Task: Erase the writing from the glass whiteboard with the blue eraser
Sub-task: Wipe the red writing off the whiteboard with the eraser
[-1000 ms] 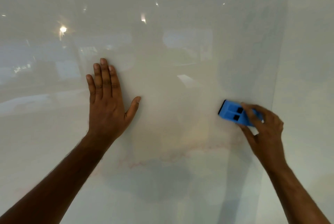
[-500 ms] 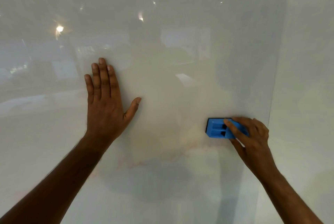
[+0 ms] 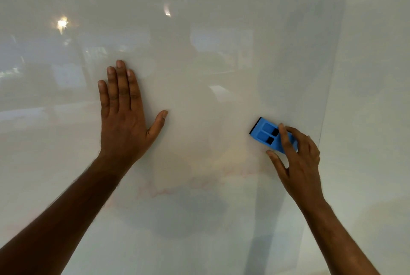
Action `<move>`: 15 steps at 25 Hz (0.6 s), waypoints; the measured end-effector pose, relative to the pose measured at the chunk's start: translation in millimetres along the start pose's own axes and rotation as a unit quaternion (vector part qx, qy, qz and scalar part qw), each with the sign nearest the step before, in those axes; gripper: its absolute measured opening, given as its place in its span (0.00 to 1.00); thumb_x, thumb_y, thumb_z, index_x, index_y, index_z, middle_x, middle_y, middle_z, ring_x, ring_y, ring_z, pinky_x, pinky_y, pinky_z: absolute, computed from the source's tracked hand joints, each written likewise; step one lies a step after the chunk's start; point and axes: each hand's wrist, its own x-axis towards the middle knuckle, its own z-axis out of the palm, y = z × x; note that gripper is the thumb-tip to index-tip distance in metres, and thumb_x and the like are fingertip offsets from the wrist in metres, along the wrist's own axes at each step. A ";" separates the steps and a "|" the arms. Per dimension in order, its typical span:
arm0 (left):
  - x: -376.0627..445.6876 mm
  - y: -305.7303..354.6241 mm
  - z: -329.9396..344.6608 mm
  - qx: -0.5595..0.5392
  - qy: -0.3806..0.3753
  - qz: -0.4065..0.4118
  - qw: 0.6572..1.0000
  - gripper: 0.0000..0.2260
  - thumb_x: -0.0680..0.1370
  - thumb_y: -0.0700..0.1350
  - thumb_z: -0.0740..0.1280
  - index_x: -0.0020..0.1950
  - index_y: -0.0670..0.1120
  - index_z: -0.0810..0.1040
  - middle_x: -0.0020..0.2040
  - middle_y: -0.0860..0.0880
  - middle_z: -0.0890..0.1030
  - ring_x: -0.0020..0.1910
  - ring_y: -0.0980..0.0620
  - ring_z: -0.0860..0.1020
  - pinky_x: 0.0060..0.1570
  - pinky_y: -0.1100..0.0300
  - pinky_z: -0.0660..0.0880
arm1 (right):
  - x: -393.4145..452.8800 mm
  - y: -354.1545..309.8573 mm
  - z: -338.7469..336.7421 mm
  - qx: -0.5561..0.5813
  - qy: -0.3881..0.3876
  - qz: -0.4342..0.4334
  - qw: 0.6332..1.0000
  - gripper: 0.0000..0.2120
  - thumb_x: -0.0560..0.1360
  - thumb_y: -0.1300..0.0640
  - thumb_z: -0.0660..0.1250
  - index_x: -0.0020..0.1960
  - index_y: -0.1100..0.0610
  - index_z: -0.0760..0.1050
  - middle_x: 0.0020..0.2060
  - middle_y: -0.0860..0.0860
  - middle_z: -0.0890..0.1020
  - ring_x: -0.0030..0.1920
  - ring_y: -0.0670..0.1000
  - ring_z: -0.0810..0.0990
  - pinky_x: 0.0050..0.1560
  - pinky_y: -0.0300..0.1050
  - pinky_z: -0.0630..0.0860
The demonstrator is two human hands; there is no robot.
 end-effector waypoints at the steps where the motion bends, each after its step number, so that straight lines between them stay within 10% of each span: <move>1: 0.0 -0.1 0.2 -0.001 0.001 0.002 1.000 0.44 0.88 0.65 0.58 0.87 0.31 0.47 0.87 0.30 0.48 0.88 0.30 0.47 0.87 0.37 0.44 | -1.7 2.8 -0.5 -0.005 -0.008 -0.002 1.000 0.33 0.82 0.44 0.64 0.84 0.48 0.57 0.74 0.55 0.69 0.72 0.60 0.69 0.73 0.61 0.66; 5: -1.8 -2.7 1.5 -0.003 0.007 0.009 1.000 0.44 0.88 0.64 0.58 0.87 0.31 0.48 0.87 0.30 0.49 0.88 0.30 0.48 0.87 0.37 0.44 | -17.5 12.8 -3.2 -0.011 0.001 -0.011 1.000 0.31 0.82 0.49 0.69 0.82 0.49 0.62 0.70 0.54 0.73 0.67 0.58 0.74 0.64 0.58 0.75; 11: -2.0 -2.2 3.4 0.005 0.011 0.009 1.000 0.44 0.88 0.64 0.58 0.87 0.31 0.48 0.87 0.30 0.49 0.88 0.31 0.47 0.87 0.37 0.44 | -67.6 -15.1 9.9 0.159 0.013 0.248 0.956 0.35 0.76 0.46 0.72 0.79 0.36 0.62 0.65 0.43 0.72 0.63 0.47 0.70 0.56 0.50 0.75; 15: -2.3 -0.7 3.9 0.007 0.014 0.010 1.000 0.44 0.88 0.64 0.57 0.87 0.31 0.48 0.87 0.30 0.49 0.88 0.30 0.48 0.87 0.37 0.44 | -85.6 -65.6 35.1 0.156 0.002 0.206 0.966 0.36 0.76 0.48 0.75 0.80 0.41 0.65 0.65 0.44 0.73 0.60 0.46 0.70 0.59 0.53 0.76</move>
